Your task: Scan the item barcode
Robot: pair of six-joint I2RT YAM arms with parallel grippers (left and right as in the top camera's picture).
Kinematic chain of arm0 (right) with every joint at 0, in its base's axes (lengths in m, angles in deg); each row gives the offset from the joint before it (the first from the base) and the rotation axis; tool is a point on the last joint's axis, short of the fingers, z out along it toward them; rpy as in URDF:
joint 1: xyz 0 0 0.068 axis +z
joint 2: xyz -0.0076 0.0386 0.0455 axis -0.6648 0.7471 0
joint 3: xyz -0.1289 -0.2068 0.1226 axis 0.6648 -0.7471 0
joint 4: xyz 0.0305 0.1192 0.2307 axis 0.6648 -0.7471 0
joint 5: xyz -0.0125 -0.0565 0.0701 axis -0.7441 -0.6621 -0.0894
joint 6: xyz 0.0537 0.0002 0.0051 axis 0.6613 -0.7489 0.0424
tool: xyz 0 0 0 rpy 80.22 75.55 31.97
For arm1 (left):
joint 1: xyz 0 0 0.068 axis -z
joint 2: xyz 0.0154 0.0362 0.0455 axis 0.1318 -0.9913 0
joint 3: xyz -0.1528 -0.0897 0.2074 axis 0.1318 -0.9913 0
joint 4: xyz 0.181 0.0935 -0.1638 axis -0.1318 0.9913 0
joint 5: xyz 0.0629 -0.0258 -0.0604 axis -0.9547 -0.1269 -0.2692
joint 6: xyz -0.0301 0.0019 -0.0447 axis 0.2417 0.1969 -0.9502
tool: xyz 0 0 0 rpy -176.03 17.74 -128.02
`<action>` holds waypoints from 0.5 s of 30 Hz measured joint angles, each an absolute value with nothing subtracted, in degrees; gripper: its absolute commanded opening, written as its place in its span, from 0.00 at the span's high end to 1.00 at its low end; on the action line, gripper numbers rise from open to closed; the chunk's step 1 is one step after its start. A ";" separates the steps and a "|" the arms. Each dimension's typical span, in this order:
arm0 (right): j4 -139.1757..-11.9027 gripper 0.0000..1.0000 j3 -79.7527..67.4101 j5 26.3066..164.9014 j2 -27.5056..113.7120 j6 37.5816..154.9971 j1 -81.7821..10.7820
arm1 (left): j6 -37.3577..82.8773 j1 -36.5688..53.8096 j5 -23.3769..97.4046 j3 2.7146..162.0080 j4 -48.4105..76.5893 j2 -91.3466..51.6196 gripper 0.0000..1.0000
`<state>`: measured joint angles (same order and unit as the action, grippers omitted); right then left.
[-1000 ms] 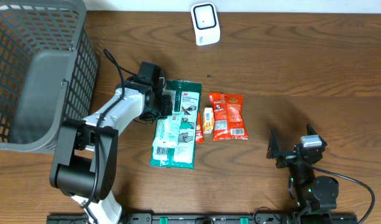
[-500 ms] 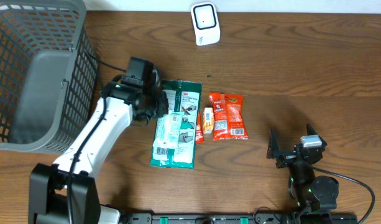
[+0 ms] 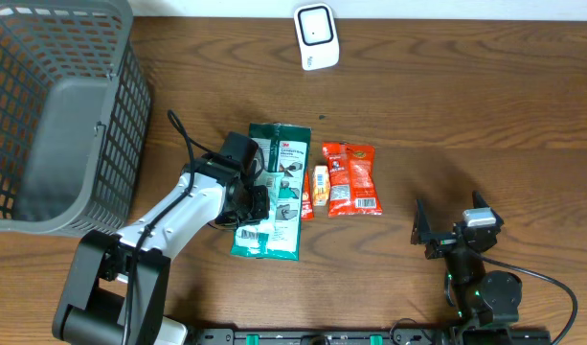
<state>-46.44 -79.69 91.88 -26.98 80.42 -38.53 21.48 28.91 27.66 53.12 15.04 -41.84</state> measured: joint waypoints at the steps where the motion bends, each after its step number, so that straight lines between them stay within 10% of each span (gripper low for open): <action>1: -46.44 0.01 -79.69 91.88 -26.98 80.42 -38.55 | 21.48 28.91 27.66 53.12 15.04 -41.78 0.93; 15: -46.44 0.01 -79.69 91.88 -26.98 80.42 -38.55 | 21.44 28.91 27.22 53.97 15.70 -24.75 0.79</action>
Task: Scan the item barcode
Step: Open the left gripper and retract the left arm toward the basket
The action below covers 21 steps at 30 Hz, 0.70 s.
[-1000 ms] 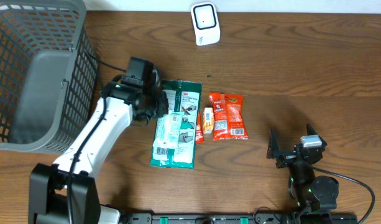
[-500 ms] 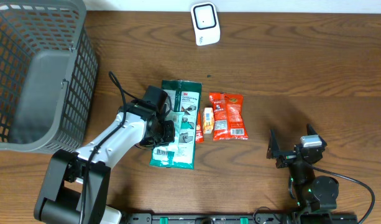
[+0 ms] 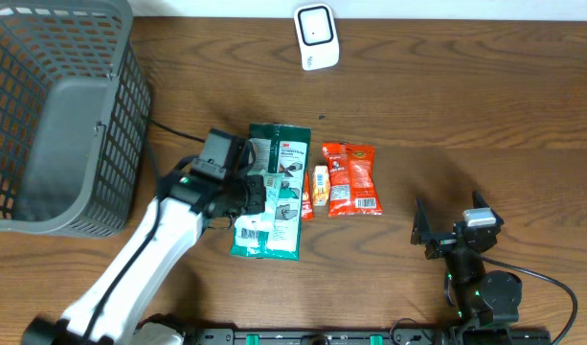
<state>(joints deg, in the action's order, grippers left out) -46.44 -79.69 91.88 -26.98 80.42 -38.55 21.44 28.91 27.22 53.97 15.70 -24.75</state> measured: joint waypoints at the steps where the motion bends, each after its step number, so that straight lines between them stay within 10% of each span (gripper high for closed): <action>1: -46.44 0.01 -79.69 91.88 -26.98 80.42 -38.55 | 21.28 28.91 27.00 54.12 15.89 -23.42 0.78; 21: -46.44 0.01 -79.69 91.88 -26.98 80.42 -38.53 | 18.55 14.29 10.65 54.30 25.01 -21.03 0.20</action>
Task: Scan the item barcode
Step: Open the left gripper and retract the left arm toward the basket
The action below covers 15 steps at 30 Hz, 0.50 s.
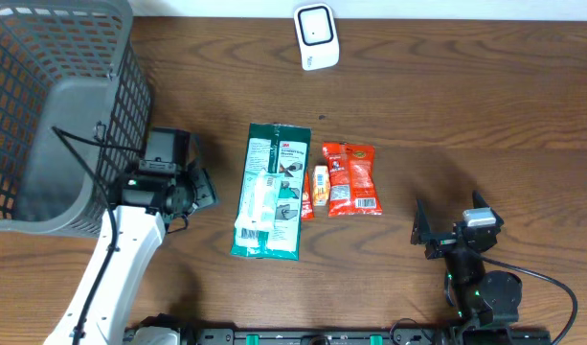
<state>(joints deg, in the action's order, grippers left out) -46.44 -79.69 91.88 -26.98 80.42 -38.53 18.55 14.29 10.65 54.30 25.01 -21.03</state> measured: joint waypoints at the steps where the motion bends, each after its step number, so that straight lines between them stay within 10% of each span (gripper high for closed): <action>1: -46.44 0.01 -79.69 91.88 -26.98 80.42 -38.55 | 18.44 14.05 10.52 54.30 25.01 -21.03 0.19; 15: -46.44 0.01 -79.69 91.88 -26.98 80.42 -38.53 | 18.29 13.99 10.48 54.30 24.44 -21.03 0.18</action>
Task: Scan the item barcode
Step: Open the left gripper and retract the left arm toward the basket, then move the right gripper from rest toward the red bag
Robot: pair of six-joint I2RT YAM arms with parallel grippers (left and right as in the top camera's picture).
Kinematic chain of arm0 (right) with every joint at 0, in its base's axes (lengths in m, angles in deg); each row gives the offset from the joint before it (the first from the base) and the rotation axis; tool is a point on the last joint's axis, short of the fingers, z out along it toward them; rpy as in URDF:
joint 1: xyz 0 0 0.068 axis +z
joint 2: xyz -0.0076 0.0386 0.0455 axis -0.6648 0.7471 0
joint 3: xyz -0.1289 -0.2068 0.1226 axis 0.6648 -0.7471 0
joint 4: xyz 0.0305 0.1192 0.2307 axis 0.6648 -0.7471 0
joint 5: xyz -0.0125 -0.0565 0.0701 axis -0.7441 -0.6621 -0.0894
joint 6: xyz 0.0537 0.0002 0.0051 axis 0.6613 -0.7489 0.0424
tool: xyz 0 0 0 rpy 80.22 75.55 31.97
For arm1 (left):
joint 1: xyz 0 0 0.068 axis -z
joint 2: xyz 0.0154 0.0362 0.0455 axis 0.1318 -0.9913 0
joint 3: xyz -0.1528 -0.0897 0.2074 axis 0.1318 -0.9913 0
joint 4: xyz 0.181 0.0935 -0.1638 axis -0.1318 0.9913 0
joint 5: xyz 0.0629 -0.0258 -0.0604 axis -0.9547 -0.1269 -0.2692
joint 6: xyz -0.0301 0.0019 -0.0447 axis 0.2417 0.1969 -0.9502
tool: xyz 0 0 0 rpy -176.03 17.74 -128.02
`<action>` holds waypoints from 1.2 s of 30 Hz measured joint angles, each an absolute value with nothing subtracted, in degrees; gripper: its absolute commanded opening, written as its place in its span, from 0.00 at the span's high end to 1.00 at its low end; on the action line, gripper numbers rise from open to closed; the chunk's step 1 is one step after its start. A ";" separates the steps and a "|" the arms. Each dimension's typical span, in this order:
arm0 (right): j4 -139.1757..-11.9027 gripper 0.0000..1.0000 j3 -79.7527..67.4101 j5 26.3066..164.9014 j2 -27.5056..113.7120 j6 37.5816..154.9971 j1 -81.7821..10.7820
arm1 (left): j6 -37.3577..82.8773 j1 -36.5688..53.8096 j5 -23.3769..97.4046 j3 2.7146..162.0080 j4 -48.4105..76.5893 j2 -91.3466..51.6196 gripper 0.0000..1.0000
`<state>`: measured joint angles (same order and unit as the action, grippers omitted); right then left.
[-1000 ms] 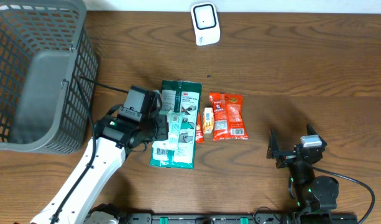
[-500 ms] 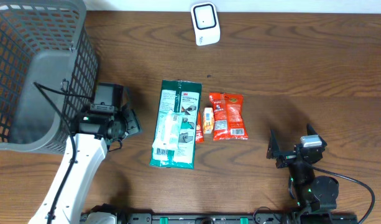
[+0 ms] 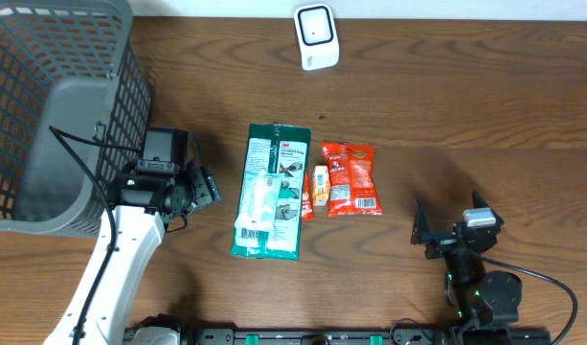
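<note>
A green 3M packet [image 3: 269,190] lies flat mid-table, with a small orange tube [image 3: 319,185] and a red snack bag [image 3: 352,178] just to its right. The white barcode scanner [image 3: 316,36] stands at the far edge. My left gripper [image 3: 208,187] hovers just left of the green packet, open, nothing between its fingers. My right gripper [image 3: 422,230] rests open near the front right, away from the items.
A grey mesh basket [image 3: 54,115] fills the far left corner, right behind the left arm. A black cable loops from the left wrist toward the basket. The wooden table [image 3: 465,115] stretches bare to the right of the scanner.
The left gripper has shifted very slightly right, toward the green packet. Everything else stands as before.
The left gripper was first down on the green packet's left side. Then it sat a little farther back over that edge. Later it stood clear of the packet near the basket, and it stays there now. The packet lies unmoved; the right arm has kept still.
</note>
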<state>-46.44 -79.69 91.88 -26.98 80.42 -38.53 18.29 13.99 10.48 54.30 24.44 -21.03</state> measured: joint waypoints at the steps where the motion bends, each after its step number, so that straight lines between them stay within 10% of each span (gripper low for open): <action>1: -46.44 0.01 -79.69 91.88 -26.98 80.42 -38.53 | 18.29 13.99 10.50 54.30 24.44 -21.03 0.18; 23: -49.65 0.01 -78.27 96.07 -26.92 81.30 -38.53 | 18.29 13.99 10.50 54.30 24.42 -21.03 0.18; 36: -74.74 0.01 -40.28 93.06 -5.23 86.43 -38.53 | 18.29 13.99 10.50 54.30 24.22 -21.03 0.18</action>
<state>-74.74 -40.28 93.06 -5.23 86.43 -38.53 18.29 13.99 10.50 54.30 24.22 -21.03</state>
